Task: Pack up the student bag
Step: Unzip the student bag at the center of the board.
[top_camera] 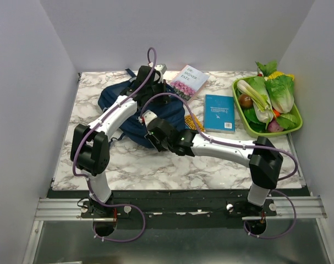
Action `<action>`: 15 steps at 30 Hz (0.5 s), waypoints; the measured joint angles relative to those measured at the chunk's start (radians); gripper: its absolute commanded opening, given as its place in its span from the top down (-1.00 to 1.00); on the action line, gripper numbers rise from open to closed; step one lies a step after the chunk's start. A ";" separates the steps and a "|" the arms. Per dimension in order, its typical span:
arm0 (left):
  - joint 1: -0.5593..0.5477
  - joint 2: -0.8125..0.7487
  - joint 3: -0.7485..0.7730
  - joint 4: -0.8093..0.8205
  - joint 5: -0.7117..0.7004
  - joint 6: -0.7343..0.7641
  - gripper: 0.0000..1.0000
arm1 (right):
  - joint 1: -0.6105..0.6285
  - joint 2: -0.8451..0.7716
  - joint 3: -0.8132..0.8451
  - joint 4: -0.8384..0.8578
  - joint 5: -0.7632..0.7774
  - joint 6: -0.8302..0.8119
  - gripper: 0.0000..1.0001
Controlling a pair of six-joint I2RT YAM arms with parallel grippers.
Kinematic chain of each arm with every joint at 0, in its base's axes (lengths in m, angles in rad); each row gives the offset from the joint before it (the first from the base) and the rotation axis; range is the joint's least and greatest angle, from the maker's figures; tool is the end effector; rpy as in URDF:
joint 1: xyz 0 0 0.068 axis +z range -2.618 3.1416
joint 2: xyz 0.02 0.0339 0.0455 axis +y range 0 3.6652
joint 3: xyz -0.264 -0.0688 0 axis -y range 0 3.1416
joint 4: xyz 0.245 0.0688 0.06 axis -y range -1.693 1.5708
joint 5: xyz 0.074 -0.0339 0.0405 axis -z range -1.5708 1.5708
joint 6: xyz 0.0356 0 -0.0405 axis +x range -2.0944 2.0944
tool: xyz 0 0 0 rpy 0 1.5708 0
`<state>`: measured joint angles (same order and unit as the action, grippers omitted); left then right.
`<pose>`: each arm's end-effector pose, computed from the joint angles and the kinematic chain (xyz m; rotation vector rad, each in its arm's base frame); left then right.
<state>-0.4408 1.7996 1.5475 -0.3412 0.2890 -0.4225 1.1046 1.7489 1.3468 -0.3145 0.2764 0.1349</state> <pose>0.3771 -0.1891 0.3072 0.1941 2.2412 -0.7954 0.1873 0.3506 0.2616 -0.9322 2.0784 0.3436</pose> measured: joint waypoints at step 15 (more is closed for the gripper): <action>0.030 -0.022 0.000 -0.021 0.032 0.096 1.00 | 0.021 0.083 0.050 0.097 -0.032 -0.005 -0.20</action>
<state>-0.4107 1.7779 1.5478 -0.3622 0.3210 -0.3264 1.1259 1.8320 1.3968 -0.2176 0.2440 0.1299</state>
